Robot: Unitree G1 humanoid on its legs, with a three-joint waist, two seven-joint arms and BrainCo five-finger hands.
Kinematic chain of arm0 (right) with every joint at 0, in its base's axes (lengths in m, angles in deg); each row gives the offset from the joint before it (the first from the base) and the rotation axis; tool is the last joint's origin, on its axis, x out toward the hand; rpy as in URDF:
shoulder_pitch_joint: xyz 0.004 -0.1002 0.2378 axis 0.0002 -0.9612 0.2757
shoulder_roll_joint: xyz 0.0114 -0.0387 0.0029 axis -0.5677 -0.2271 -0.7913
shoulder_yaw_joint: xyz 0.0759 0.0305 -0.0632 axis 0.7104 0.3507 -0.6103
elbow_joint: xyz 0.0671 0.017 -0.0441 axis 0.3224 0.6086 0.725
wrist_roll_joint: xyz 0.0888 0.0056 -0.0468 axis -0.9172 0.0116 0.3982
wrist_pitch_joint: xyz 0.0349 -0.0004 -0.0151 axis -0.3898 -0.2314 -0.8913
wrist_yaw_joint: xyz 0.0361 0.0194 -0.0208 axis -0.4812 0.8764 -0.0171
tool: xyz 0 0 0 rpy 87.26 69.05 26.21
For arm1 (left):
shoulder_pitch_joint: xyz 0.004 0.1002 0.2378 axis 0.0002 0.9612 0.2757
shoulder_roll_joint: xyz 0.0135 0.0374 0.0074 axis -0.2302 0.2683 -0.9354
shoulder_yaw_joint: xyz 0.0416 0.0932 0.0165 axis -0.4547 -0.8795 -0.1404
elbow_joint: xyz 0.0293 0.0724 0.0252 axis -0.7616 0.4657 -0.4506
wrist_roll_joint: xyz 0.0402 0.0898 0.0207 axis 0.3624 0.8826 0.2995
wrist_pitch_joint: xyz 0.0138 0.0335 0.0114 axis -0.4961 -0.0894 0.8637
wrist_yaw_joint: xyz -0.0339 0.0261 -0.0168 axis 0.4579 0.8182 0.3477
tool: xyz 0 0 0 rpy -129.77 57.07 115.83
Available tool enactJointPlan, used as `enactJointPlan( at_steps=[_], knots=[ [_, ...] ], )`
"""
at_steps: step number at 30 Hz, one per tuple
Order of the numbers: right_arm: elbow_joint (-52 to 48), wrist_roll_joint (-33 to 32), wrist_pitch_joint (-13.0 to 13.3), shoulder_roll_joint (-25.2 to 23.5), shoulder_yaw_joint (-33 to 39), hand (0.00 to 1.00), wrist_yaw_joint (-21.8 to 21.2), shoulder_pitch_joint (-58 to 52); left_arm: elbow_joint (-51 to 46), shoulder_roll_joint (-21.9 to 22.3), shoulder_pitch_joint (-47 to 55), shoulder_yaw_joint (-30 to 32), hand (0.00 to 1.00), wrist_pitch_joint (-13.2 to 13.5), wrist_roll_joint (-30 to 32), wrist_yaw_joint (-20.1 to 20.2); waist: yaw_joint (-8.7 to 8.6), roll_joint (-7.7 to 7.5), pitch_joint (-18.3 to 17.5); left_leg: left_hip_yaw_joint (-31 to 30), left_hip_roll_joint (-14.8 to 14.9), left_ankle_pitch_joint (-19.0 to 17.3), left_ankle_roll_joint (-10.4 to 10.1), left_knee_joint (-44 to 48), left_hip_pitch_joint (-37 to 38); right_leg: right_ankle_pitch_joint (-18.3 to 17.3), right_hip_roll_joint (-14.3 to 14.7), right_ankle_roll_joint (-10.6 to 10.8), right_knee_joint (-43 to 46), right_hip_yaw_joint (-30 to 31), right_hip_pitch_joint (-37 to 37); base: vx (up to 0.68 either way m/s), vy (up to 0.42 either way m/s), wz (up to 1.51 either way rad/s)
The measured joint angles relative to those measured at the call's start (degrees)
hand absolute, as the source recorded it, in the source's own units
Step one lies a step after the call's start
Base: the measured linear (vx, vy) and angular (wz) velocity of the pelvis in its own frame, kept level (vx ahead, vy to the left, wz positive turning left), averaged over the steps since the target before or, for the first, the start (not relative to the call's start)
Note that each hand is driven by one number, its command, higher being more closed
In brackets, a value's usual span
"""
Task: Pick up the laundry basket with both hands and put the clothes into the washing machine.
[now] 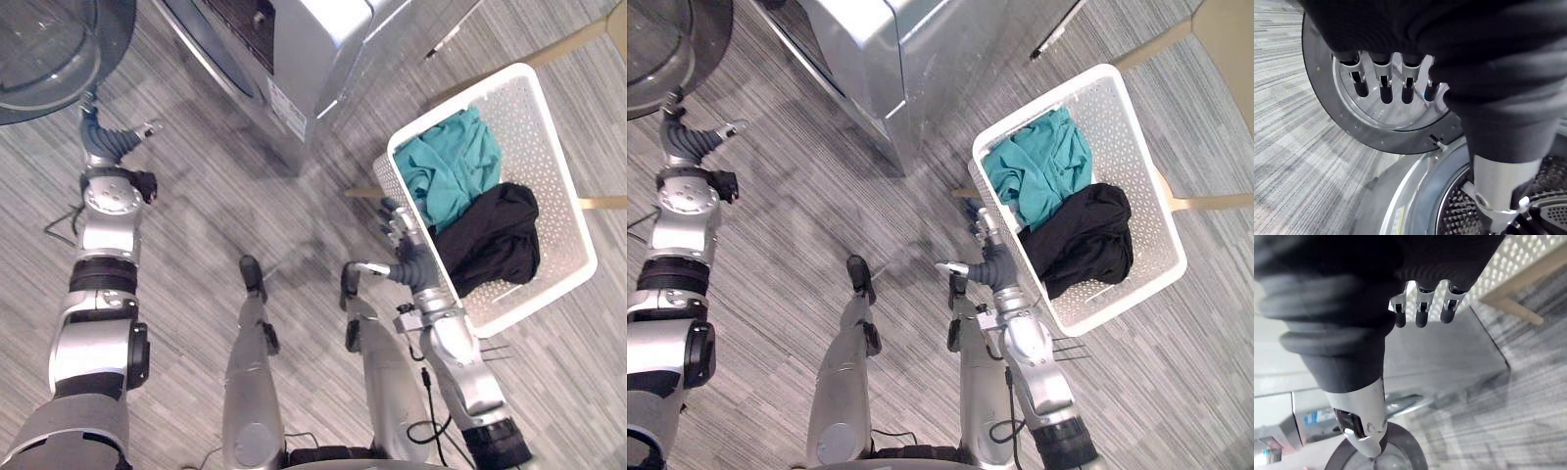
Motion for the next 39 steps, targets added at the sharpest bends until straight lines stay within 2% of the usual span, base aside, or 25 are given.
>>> enactJointPlan(
  at_steps=[6,10,14,19,23,25,28,32,33,34,36,39],
  knots=[
    [-1.26,0.08,2.12,-0.25,1.87,0.00,1.87,-1.56,-4.31,-0.91,-1.77,2.30,0.00,-1.25,2.56,-2.65,0.63,-0.09,0.04,-0.42,0.74,-0.21,0.29,1.56,-2.14,0.08,0.22,-0.11,-0.54,-2.19,0.07,0.03,-0.035,0.11],
    [-2.51,0.09,2.20,-0.89,2.43,0.00,2.87,-1.68,-9.44,-1.32,-1.05,5.09,0.00,-2.40,4.79,-3.94,1.30,-0.09,0.04,-1.69,0.81,-0.50,0.32,2.44,-3.31,0.10,0.28,-0.14,-0.69,-3.20,0.06,0.03,-0.020,0.11],
    [-3.67,0.09,3.03,-2.41,2.50,0.00,2.81,-1.97,-12.06,-4.07,4.54,9.65,0.00,-3.08,5.97,-4.82,1.74,-0.10,0.03,-1.78,0.91,-1.08,0.46,3.64,-3.48,0.12,0.15,-0.14,-0.75,-3.17,0.51,0.04,-0.018,0.01],
    [-3.65,0.02,4.05,-2.39,3.46,0.00,2.67,-3.90,-11.83,-6.48,7.60,17.85,0.00,-3.45,6.31,-6.05,3.00,-0.17,-0.02,-1.83,1.81,-1.95,0.44,5.20,-3.51,1.93,1.00,-0.30,-3.77,-3.09,2.43,0.03,-0.033,-0.06],
    [-3.66,0.01,4.21,-2.38,3.09,0.00,2.61,-3.11,-10.78,-6.96,11.46,22.65,0.00,-3.46,5.86,-6.02,2.98,-0.17,-0.06,-1.43,1.91,-2.58,0.68,6.49,-2.92,2.19,0.94,-0.20,-3.76,-2.80,3.28,0.00,-0.029,-0.05],
    [-3.68,0.02,4.21,-2.38,2.98,0.00,2.63,-1.98,-10.59,-6.37,13.45,23.04,0.00,-3.42,5.80,-5.87,2.99,-0.21,-0.10,-1.05,1.89,-2.75,0.83,6.88,-2.26,2.27,0.88,-0.24,-3.65,-2.54,3.80,-0.01,-0.019,-0.08],
    [-3.83,0.12,4.18,-2.36,3.03,0.00,2.91,0.91,-12.98,-1.96,20.93,23.05,0.00,-3.13,4.12,-5.02,2.98,-0.24,-0.22,0.42,2.29,-3.59,1.10,7.75,0.29,2.24,0.76,-0.22,-3.08,-1.15,5.41,-0.01,-0.017,-0.18],
    [-4.32,1.46,3.04,-2.32,4.26,0.00,3.85,1.38,-17.66,10.77,32.11,22.36,0.00,-0.25,-1.40,-3.28,2.90,-0.09,-0.63,2.94,1.70,-4.81,1.13,7.60,6.71,-0.08,-0.14,-0.05,-0.02,0.38,8.85,0.01,-0.020,-0.14],
    [-3.99,2.25,2.01,-2.32,4.86,0.00,3.85,0.85,-17.66,14.65,35.95,21.51,0.00,0.33,-3.16,-2.21,2.70,0.07,-3.14,3.58,1.53,-5.37,1.10,7.46,7.58,-0.79,-0.51,-0.27,0.84,0.54,8.82,0.01,-0.026,-0.17],
    [-3.46,2.73,1.81,-2.32,5.13,0.00,3.83,0.51,-17.64,16.52,37.82,20.56,0.00,0.46,-3.40,-1.87,2.69,0.04,-4.58,3.97,1.48,-5.66,0.92,7.28,8.11,-1.02,-0.71,-0.26,1.21,0.58,8.81,0.05,-0.041,-0.21],
    [-0.58,4.76,0.71,-2.33,6.26,0.00,3.70,-0.25,-16.89,23.12,45.24,15.24,0.00,0.63,-3.93,0.26,2.77,0.47,-7.95,6.24,1.05,-6.63,0.79,6.35,13.17,-2.42,-1.08,0.69,2.16,2.06,11.10,0.10,-0.034,-0.28],
    [5.41,7.48,-0.38,-2.18,6.23,0.00,3.48,0.23,-11.63,28.08,51.45,10.65,0.00,1.35,-3.93,2.53,2.17,1.21,-11.23,8.53,0.63,-8.58,0.05,6.11,17.53,-4.29,-1.35,0.42,3.54,3.41,12.49,0.07,-0.028,-0.53]
  ],
)
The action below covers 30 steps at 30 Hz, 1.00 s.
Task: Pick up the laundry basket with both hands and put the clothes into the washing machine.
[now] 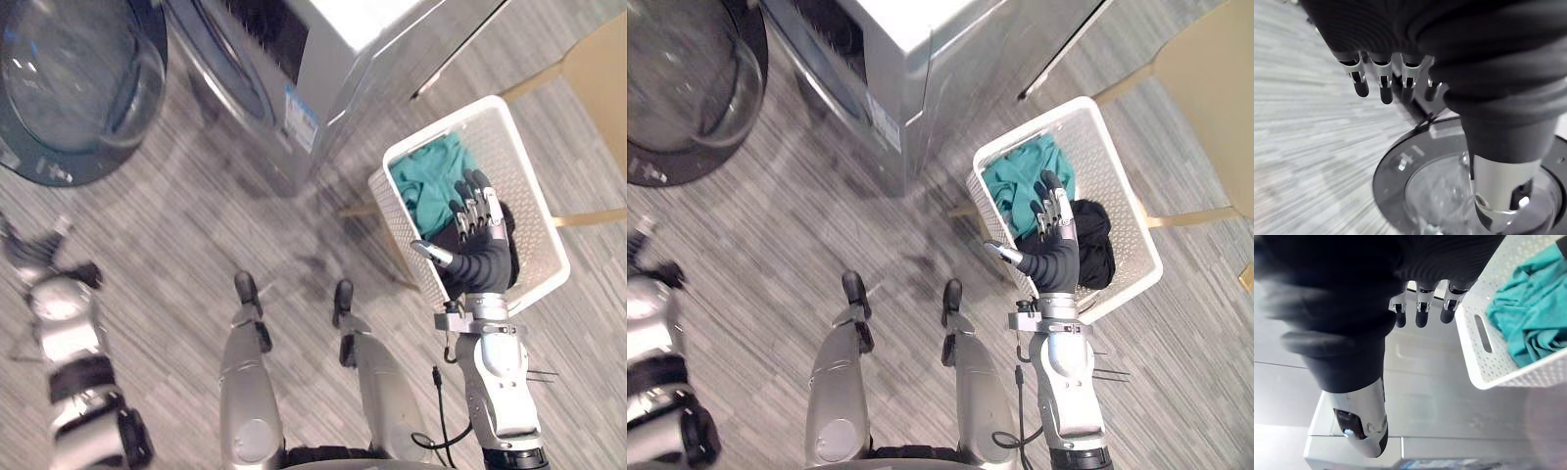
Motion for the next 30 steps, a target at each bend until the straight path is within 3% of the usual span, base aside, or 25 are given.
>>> enactJointPlan(
  at_steps=[1,4,5,6,9,10,11,12,13,14,15,16,17,18,20,21,23,24,26,30],
  knots=[
    [6.26,1.07,-0.79,0.31,-0.09,0.00,-0.18,2.55,3.69,2.31,3.05,-1.23,0.00,0.23,0.01,1.23,-1.06,0.51,-1.23,1.99,0.09,-1.17,-0.04,-0.05,2.24,-1.07,-3.25,-2.13,0.12,-6.93,0.95,0.07,0.014,-0.81],
    [15.99,3.42,-3.03,2.36,-0.63,0.00,-1.28,6.38,11.28,4.58,5.60,-2.23,0.00,0.17,0.05,2.96,-1.03,1.57,-1.61,7.05,1.96,-2.86,-0.80,0.06,7.87,-0.05,-8.36,-4.81,-0.93,-23.01,5.92,0.10,0.011,-1.01],
    [16.89,4.06,-3.47,2.52,-0.83,0.00,-1.40,6.36,12.61,4.65,5.92,-2.68,0.00,0.17,0.20,3.18,-0.78,1.70,-1.68,7.95,2.33,-3.05,-1.11,0.01,9.48,0.46,-8.53,-4.24,-1.40,-24.45,7.45,0.12,-0.029,-0.82],
    [17.24,5.59,-4.01,2.57,-1.21,0.00,-2.09,6.01,15.02,4.60,6.49,-3.56,0.00,0.21,1.00,4.21,-0.97,2.16,-1.93,9.09,3.21,-3.36,-1.77,0.14,12.01,2.69,-7.37,-1.99,-2.48,-23.41,9.30,0.10,-0.042,-0.68],
    [17.26,9.48,-4.00,3.46,-3.18,0.00,-3.06,5.51,17.93,5.05,7.26,-4.77,0.00,0.22,2.69,5.70,-1.60,3.03,-3.66,10.43,5.73,-3.42,-1.87,3.78,14.24,1.89,-5.17,-1.73,-3.17,-20.29,10.26,0.16,-0.100,-0.84],
    [17.69,11.87,-4.00,4.28,-4.38,0.00,-3.61,5.52,18.31,5.14,7.42,-5.50,0.00,0.23,3.98,6.47,-1.86,3.59,-3.63,9.43,8.18,-3.22,-1.55,9.76,13.92,1.33,-4.09,-2.09,-3.21,-18.96,11.65,0.13,-0.128,-0.75],
    [18.73,13.50,-3.98,5.10,-5.99,0.00,-3.76,5.61,19.15,5.29,7.61,-6.10,0.00,0.20,4.63,6.55,-2.04,4.23,-3.80,6.43,10.12,-1.86,0.73,16.29,13.46,0.73,-2.98,-2.38,-3.34,-17.18,13.63,0.13,-0.120,-0.78],
    [19.11,13.96,-3.99,5.48,-6.77,0.00,-3.85,5.31,19.22,5.39,7.81,-6.35,0.00,0.20,4.97,6.55,-2.09,4.36,-3.95,4.34,10.37,-0.45,2.88,19.05,13.03,0.43,-2.67,-2.50,-3.43,-16.24,14.51,0.12,-0.077,-0.76],
    [19.45,14.10,-3.99,6.08,-7.72,0.00,-4.23,4.81,19.43,5.64,7.96,-6.51,0.00,0.25,5.48,6.58,-2.16,4.67,-4.24,0.53,10.27,2.47,6.30,22.82,12.10,0.23,-2.22,-2.57,-4.05,-14.67,15.89,0.17,-0.036,-0.79],
    [20.12,14.73,-3.98,6.89,-8.87,0.00,-4.71,4.90,19.96,6.05,8.06,-6.64,0.00,0.32,5.89,6.58,-2.14,5.22,-4.69,-4.27,9.77,4.23,5.94,27.63,9.55,0.34,-2.22,-2.91,-5.42,-12.18,17.12,0.20,-0.014,-1.07],
    [21.45,15.43,-4.04,7.66,-9.49,0.00,-4.84,5.56,20.60,6.31,8.02,-7.94,0.00,0.34,6.09,6.66,-2.15,5.42,-4.99,-8.14,7.71,-1.16,3.89,30.85,7.37,0.41,-1.94,-3.22,-6.46,-9.53,17.21,0.20,0.013,-1.00],
    [22.20,16.03,-4.24,8.04,-9.51,0.00,-4.93,5.93,20.77,6.33,8.02,-8.43,0.00,0.39,6.19,6.76,-2.12,6.04,-5.29,-10.07,6.39,-3.55,3.56,31.22,6.43,0.35,-1.88,-3.57,-6.85,-8.37,17.29,0.17,0.037,-1.12],
    [24.27,16.86,-4.65,8.75,-10.03,0.00,-5.00,6.67,21.38,6.27,8.07,-8.93,0.00,0.36,6.29,7.04,-1.86,6.35,-5.44,-13.92,2.24,-7.73,2.20,28.19,5.48,1.11,-1.68,-2.96,-7.91,-5.98,17.95,0.18,0.071,-0.81],
    [24.94,17.43,-4.65,9.06,-10.12,0.00,-5.01,6.85,21.39,6.26,8.11,-9.22,0.00,0.36,6.30,7.11,-1.91,6.63,-5.51,-15.21,0.66,-8.64,1.67,25.50,5.48,1.42,-1.68,-2.59,-8.19,-5.31,18.41,0.17,0.092,-0.81],
    [27.38,18.43,-4.72,9.95,-10.44,0.00,-4.98,8.04,21.35,6.30,8.07,-10.81,0.00,0.48,6.31,7.53,-2.00,7.53,-5.75,-18.28,-3.46,-9.03,0.61,13.65,6.38,1.72,-1.62,-2.06,-8.47,-4.13,19.28,0.14,0.174,-0.56],
    [28.10,19.72,-4.83,11.63,-11.69,0.00,-4.63,9.10,21.36,6.76,8.28,-12.07,0.00,0.49,6.37,7.58,-1.74,9.45,-6.40,-19.69,-4.80,-3.18,-0.73,2.24,7.82,1.97,-0.22,-0.85,-9.27,-2.94,19.74,0.12,0.234,-0.64],
    [28.98,21.38,-4.56,11.11,-13.30,0.00,-4.90,10.08,21.83,5.73,7.61,-12.84,0.00,1.00,6.49,7.60,-1.52,7.39,-6.24,-18.38,-6.80,-3.88,0.72,2.93,8.34,2.12,-1.53,1.27,-10.72,-1.52,20.35,0.10,0.197,-0.40],
    [28.98,22.02,-4.51,11.14,-13.61,0.00,-4.93,10.08,21.87,5.71,7.19,-13.14,0.00,1.12,6.48,7.60,-1.66,7.05,-6.21,-18.37,-7.28,-3.94,0.84,2.84,8.33,2.23,-2.22,1.64,-11.20,-1.56,20.67,0.11,0.220,0.07],
    [31.00,23.67,-4.51,11.19,-16.01,0.00,-5.01,12.24,21.87,5.68,6.81,-14.80,0.00,1.59,6.55,7.61,-1.69,7.05,-6.11,-17.51,-9.25,-4.85,2.33,3.10,8.16,2.25,-4.49,3.17,-11.63,-1.32,20.80,0.08,0.222,0.08],
    [37.45,26.27,-4.50,11.17,-20.98,0.00,-4.99,20.12,22.03,4.46,5.90,-14.80,0.00,1.51,7.58,7.57,-0.52,7.67,-4.96,-17.04,-10.21,-5.67,3.60,5.29,4.75,3.03,-5.58,4.52,-12.06,-0.73,18.38,0.00,0.116,-0.03]
  ],
)
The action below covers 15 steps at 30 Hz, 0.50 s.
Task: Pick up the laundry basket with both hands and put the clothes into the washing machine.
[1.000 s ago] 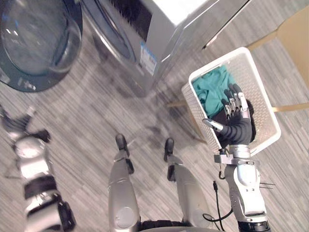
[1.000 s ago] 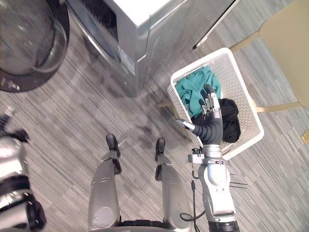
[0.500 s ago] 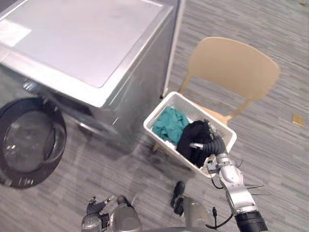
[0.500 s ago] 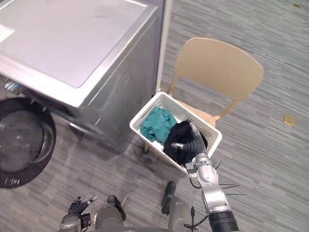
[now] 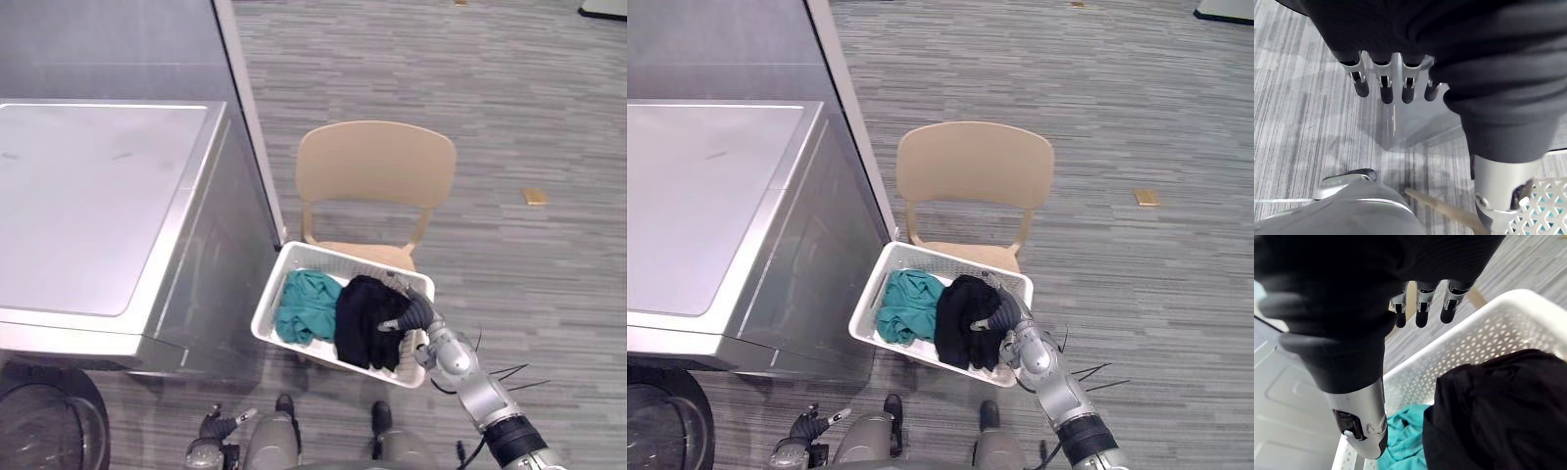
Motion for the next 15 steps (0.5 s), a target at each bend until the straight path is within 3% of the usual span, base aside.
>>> enactJointPlan(
  at_steps=[3,11,15],
  knots=[
    [2.99,0.16,-0.10,0.20,-1.78,0.00,0.14,6.05,-0.14,-0.91,-2.34,0.11,0.00,0.00,-0.02,-0.15,0.31,0.55,3.79,-1.21,0.01,-0.03,0.09,2.24,-3.59,0.75,0.20,-0.11,0.30,-1.07,-1.94,-0.05,0.047,0.19],
    [15.08,1.05,-1.19,2.92,-3.69,0.00,1.76,21.59,-0.80,-2.24,-6.41,1.85,0.00,0.96,-0.55,-1.94,3.55,0.75,11.90,-4.25,-1.23,2.38,1.11,2.13,-11.32,0.92,-0.39,-0.17,2.71,-3.82,-8.69,-0.05,0.019,0.20],
    [21.38,0.95,-2.15,3.46,-3.57,0.00,4.43,27.72,-0.68,-2.09,-7.67,2.30,0.00,1.47,-2.54,-3.14,5.67,0.76,12.05,-5.89,-2.06,5.26,0.69,-0.87,-14.76,0.97,-0.82,-0.29,3.01,-5.53,-12.62,0.01,-0.026,0.26]
  ],
)
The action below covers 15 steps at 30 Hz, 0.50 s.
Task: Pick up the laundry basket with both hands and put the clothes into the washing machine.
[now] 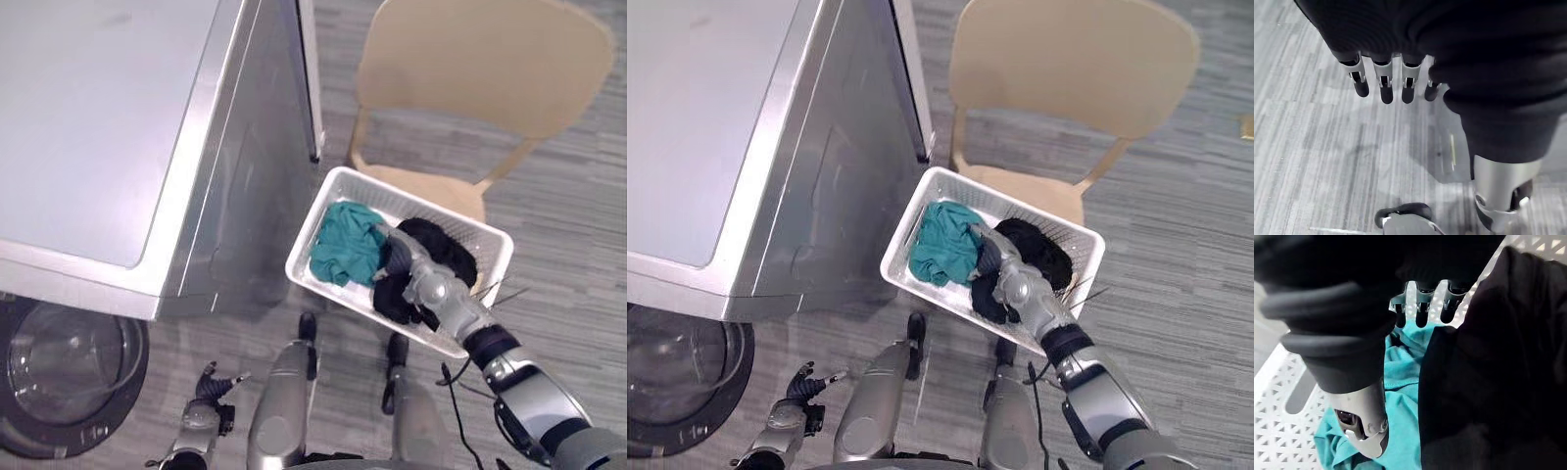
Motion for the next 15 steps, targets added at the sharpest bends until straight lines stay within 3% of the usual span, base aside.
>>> enactJointPlan(
  at_steps=[4,5,9,15],
  knots=[
    [2.79,-0.07,-0.89,0.16,0.04,0.00,2.31,4.61,0.01,1.17,-1.68,0.24,0.00,0.78,-2.09,-0.91,0.94,-0.14,0.52,-1.65,-0.29,2.57,-0.54,-3.25,-2.74,-0.13,0.01,-0.59,0.49,-1.73,-3.29,-0.01,-0.039,0.22],
    [2.90,-0.08,-1.04,0.60,0.04,1.00,3.17,5.46,-0.03,1.83,-2.98,0.38,0.00,0.79,-2.15,-0.92,1.59,-0.21,0.89,-1.99,-0.20,3.27,-0.82,-4.15,-3.58,-0.30,0.08,-0.86,1.11,-2.15,-4.69,-0.02,-0.037,0.22],
    [2.86,-0.24,-1.40,0.66,-0.07,1.00,5.54,7.24,-1.33,3.47,-5.19,0.42,0.00,1.12,-3.26,-1.30,1.90,-0.74,1.57,-3.63,0.06,4.69,-1.25,-5.64,-4.97,-0.84,0.33,-1.68,2.04,-3.77,-6.25,0.00,-0.044,0.19],
    [2.84,-2.95,-2.68,-1.25,-0.08,1.00,5.47,7.44,-3.61,4.34,-5.48,0.40,0.00,1.63,-4.40,-1.74,2.32,-0.93,1.65,-4.46,0.99,5.70,-2.61,-7.89,-3.35,-2.28,0.71,-3.00,4.25,-5.20,-6.16,0.01,-0.041,0.06]
  ],
)
